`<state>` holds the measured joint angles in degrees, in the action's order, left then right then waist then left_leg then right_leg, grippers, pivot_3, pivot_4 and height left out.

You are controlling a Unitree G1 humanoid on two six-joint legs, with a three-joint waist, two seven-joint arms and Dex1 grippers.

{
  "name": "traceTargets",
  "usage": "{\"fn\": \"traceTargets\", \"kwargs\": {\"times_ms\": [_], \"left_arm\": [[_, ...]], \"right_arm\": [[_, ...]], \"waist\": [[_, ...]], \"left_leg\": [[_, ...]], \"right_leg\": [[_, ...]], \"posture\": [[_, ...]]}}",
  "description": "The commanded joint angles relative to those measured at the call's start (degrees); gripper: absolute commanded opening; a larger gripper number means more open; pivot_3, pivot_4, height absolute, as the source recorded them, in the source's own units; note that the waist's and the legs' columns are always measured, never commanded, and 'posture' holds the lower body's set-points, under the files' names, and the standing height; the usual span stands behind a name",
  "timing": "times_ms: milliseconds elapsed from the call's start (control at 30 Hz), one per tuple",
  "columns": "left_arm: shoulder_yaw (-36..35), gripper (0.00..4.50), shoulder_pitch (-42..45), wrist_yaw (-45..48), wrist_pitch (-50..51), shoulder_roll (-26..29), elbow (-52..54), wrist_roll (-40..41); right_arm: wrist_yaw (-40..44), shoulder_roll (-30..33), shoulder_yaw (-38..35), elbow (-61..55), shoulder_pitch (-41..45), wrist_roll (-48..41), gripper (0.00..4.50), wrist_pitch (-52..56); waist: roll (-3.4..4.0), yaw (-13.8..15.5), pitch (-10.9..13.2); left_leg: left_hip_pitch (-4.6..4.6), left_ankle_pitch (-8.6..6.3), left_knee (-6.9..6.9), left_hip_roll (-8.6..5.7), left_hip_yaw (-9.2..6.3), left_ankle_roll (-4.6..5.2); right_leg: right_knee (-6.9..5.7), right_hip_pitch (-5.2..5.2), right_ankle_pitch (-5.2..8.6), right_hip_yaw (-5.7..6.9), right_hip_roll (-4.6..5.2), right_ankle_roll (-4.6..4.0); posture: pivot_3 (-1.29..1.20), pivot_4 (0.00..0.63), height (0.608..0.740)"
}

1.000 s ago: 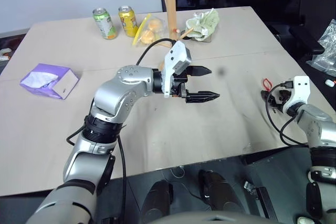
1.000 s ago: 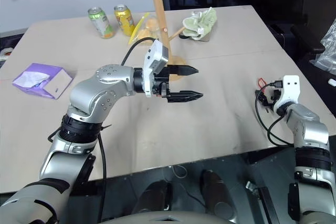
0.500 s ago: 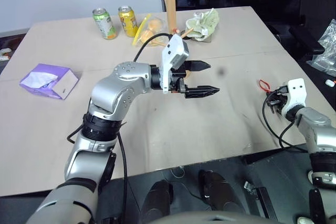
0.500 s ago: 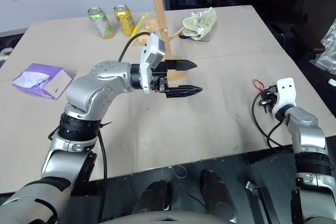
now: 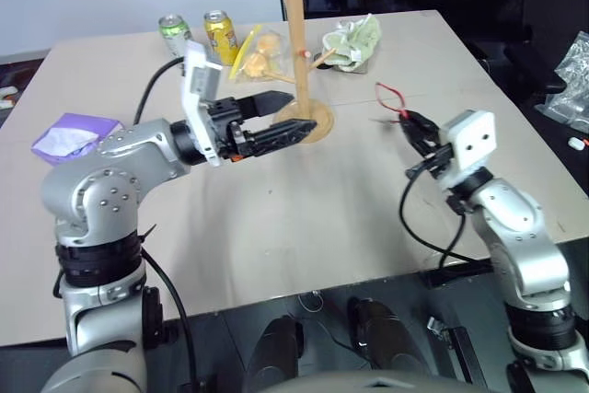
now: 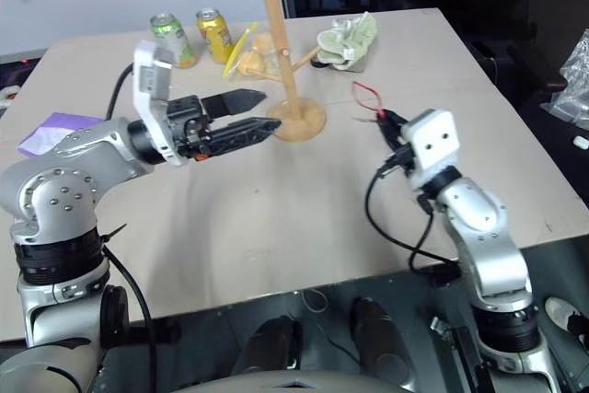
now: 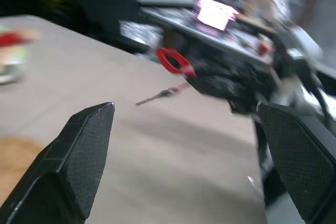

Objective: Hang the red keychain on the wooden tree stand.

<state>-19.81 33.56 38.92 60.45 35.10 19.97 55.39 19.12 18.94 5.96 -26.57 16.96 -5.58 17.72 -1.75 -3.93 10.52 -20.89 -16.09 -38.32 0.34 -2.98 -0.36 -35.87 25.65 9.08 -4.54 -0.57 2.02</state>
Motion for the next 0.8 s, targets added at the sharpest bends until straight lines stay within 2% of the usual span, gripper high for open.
{"fn": "traceTargets", "kwargs": {"times_ms": [33, 133, 333, 567, 800], "left_arm": [[-6.6, 4.5, -1.2, -7.9, 1.3, -1.0, 4.1, 7.8], [-9.0, 4.5, -3.1, -13.3, 0.4, -2.5, 5.0, 11.3], [-7.4, 4.5, -5.0, -15.5, -1.0, -0.7, 6.1, 13.0], [-6.0, 4.5, -4.4, -16.3, -2.7, 0.4, 5.4, 13.8], [-4.6, 4.5, -3.6, -16.7, -4.3, 0.6, 4.7, 13.8]], "right_arm": [[-1.4, -1.9, 3.4, 5.3, 4.0, 5.0, 0.03, -8.6], [-3.0, -5.0, 4.6, 15.5, 8.9, 7.4, 0.03, -15.1], [-3.9, -7.5, 4.3, 28.8, 17.2, 10.0, 0.03, -25.5], [-3.6, -8.3, 4.1, 36.1, 21.2, 10.7, 0.03, -33.1], [-2.1, -10.7, 4.5, 40.6, 24.2, 9.8, 0.03, -35.1]], "waist": [[-0.01, 0.2, 0.0], [-0.03, 0.1, 0.0], [-0.06, 0.1, 0.0], [-0.06, 0.0, 0.0], [-0.06, -0.1, 0.0]], "left_leg": [[-0.02, 0.0, 0.0, -0.05, 0.01, 0.0], [0.0, 0.0, -0.01, -0.17, 0.1, -0.01], [0.0, 0.01, -0.03, -0.21, 0.06, -0.01], [-0.02, 0.0, 0.0, -0.21, 0.05, -0.01], [0.02, 0.0, 0.01, -0.17, 0.03, -0.01]], "right_leg": [[0.01, 0.0, 0.0, 0.0, 0.08, 0.01], [0.05, -0.02, -0.03, -0.03, 0.27, 0.05], [0.01, -0.02, -0.04, -0.01, 0.26, 0.05], [0.01, -0.02, -0.05, -0.02, 0.26, 0.04], [-0.01, -0.02, -0.05, -0.01, 0.2, 0.04]], "posture": [[0.0, 0.15, 0.74], [0.0, 0.15, 0.74], [0.0, 0.15, 0.74], [0.0, 0.15, 0.74], [0.0, 0.15, 0.74]]}}
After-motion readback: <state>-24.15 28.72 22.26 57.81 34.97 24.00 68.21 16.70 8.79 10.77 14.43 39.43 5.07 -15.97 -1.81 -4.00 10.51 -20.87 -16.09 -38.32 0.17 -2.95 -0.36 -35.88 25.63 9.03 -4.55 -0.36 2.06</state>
